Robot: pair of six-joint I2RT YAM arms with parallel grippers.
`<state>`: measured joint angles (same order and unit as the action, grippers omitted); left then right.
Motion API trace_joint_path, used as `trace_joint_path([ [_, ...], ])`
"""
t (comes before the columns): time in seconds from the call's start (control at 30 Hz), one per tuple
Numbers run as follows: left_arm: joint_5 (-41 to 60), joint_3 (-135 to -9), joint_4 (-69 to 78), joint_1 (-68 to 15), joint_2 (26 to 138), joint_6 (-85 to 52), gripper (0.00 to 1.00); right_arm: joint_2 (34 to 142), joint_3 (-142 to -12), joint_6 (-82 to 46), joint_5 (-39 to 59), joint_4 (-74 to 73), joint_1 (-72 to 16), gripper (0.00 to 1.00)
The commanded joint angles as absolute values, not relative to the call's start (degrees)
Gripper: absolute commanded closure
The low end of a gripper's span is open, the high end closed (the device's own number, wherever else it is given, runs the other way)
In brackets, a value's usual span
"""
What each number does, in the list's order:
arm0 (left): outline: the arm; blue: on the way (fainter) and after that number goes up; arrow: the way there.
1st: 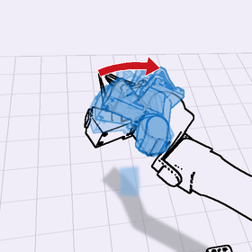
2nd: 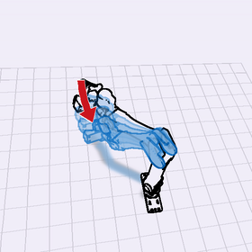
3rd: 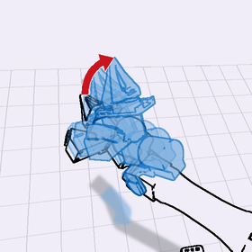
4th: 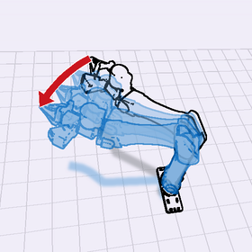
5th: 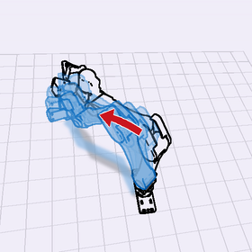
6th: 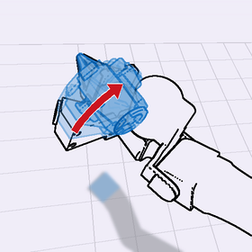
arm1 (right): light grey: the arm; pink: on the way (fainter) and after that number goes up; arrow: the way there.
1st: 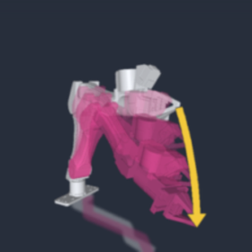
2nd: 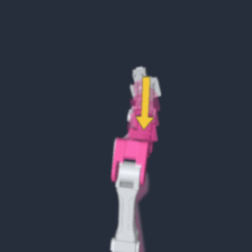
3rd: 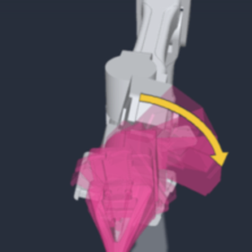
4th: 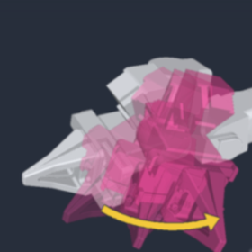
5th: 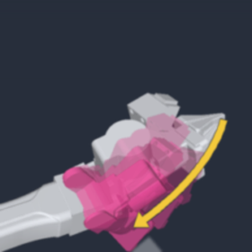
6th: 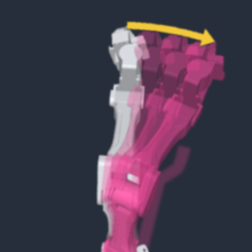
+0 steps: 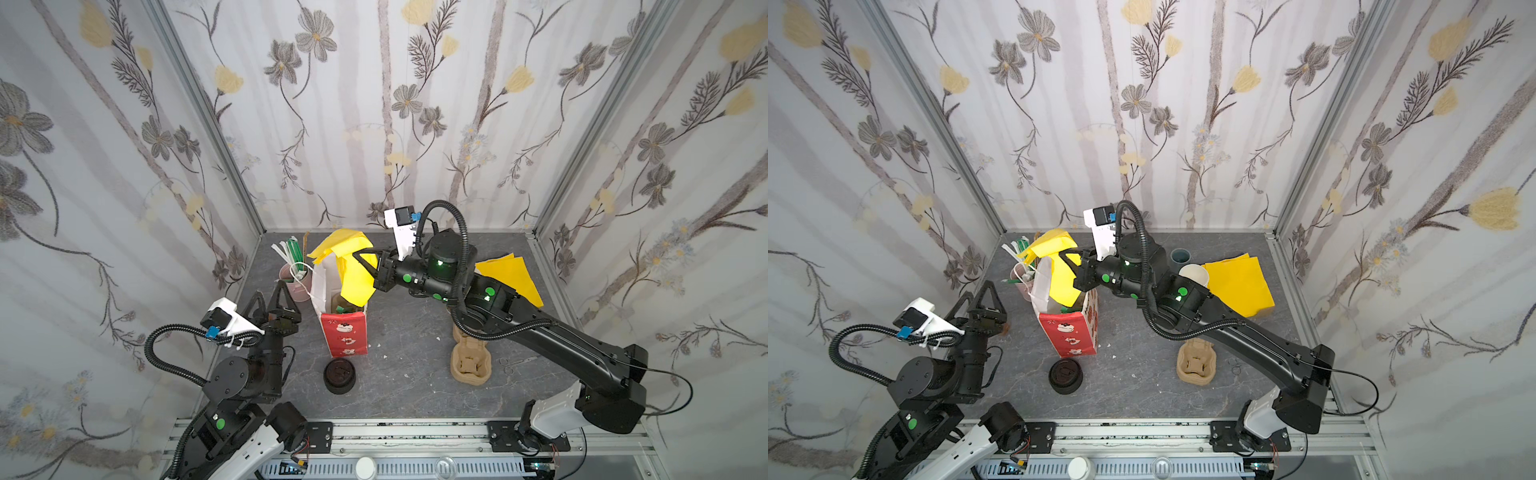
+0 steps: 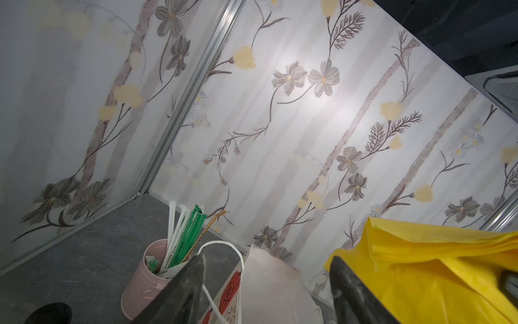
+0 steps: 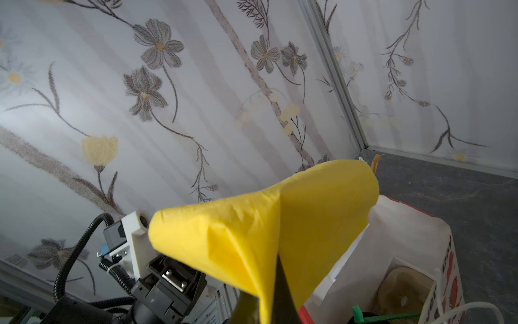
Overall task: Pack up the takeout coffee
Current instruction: 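Release the napkin with the left gripper and withdraw it toward the robot, then carry the folded yellow napkin into the bag with the right gripper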
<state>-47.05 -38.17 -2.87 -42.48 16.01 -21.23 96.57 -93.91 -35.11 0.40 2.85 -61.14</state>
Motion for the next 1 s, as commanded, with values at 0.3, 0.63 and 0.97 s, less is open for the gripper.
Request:
trace_joint_path([
  [0.3, -52.9, -37.2, -11.2, -42.5, 11.0, -29.0, 0.33, 110.5, -102.5, -49.9, -14.6, 8.2, -63.1, 1.00],
  [0.63, -53.5, -37.0, -11.6, -42.4, 11.0, -28.2, 0.32, 115.1, -104.0, -49.9, -20.4, 16.4, -64.9, 1.00],
  [0.97, -53.2, -36.7, -11.6, -42.4, 11.2, -28.0, 0.32, 118.3, -104.7, -48.3, -27.6, 20.1, -65.3, 1.00],
])
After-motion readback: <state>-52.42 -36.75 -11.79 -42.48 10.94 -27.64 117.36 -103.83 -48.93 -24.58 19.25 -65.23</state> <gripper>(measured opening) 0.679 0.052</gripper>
